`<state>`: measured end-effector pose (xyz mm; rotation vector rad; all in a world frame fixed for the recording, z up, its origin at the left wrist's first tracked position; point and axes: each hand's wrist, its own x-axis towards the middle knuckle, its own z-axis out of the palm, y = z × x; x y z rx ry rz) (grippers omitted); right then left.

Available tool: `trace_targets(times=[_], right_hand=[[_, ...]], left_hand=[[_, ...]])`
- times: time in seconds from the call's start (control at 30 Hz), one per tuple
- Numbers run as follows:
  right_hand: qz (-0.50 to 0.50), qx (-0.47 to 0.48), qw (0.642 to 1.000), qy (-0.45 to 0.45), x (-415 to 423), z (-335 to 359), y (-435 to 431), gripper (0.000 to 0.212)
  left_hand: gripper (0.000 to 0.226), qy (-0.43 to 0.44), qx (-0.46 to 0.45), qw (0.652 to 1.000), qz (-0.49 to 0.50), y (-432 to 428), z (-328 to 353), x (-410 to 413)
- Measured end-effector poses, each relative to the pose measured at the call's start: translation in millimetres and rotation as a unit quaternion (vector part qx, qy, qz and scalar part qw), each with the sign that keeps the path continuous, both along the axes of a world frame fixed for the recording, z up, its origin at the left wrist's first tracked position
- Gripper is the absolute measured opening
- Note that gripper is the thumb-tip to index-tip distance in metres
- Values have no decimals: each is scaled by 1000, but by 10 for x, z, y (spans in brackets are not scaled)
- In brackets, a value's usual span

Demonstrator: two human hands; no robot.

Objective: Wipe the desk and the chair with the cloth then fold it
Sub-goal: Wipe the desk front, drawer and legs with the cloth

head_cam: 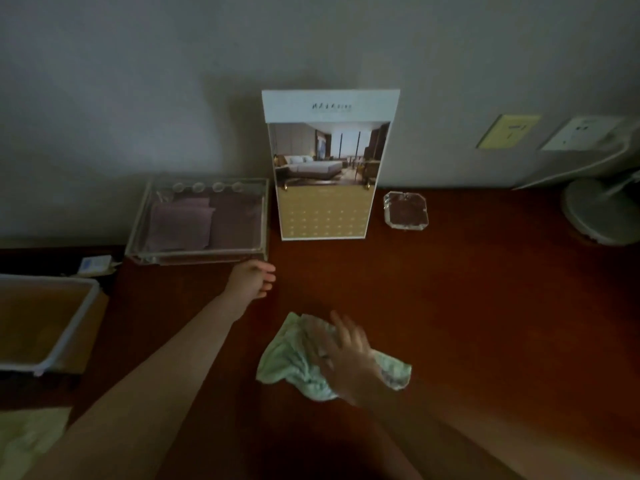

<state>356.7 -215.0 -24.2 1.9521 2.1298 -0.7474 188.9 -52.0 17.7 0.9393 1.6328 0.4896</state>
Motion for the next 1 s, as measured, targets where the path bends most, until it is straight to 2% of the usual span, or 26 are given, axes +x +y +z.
trace_targets(times=[0.03,0.13,0.27,0.37,0.43,0.53,0.67,0.73,0.87,1.0], right_hand=[[41,5,999,-16,-153,-78,-178,64],[20,-19,999,-28,-347,-239,-490,63],[19,4,998,-65,28,-349,-479,52],[-105,-6,990,-96,425,-364,-449,58],[-234,0,966,-111,703,-288,-464,60],[-381,-10,922,-75,973,-210,-426,57],[-472,-35,881,-15,751,-226,-93,55],[-417,-36,908,-31,511,-272,95,56],[-187,-34,982,1,-120,-254,262,54],[-15,-6,1000,22,-360,-214,87,52]], left_hand=[[27,18,-7,1000,-12,-133,-84,-67],[27,81,3,996,-39,-502,-277,-302],[32,176,49,981,-70,-762,-367,-588],[36,213,61,972,-80,-800,-414,-737],[39,225,54,969,-89,-792,-428,-790],[48,244,29,961,-125,-762,-398,-786],[66,322,-33,904,-277,-705,-373,-569],[73,334,-56,882,-329,-683,-345,-418],[79,376,-108,840,-376,-600,-296,-293],[80,404,-146,813,-393,-513,-167,-223]])
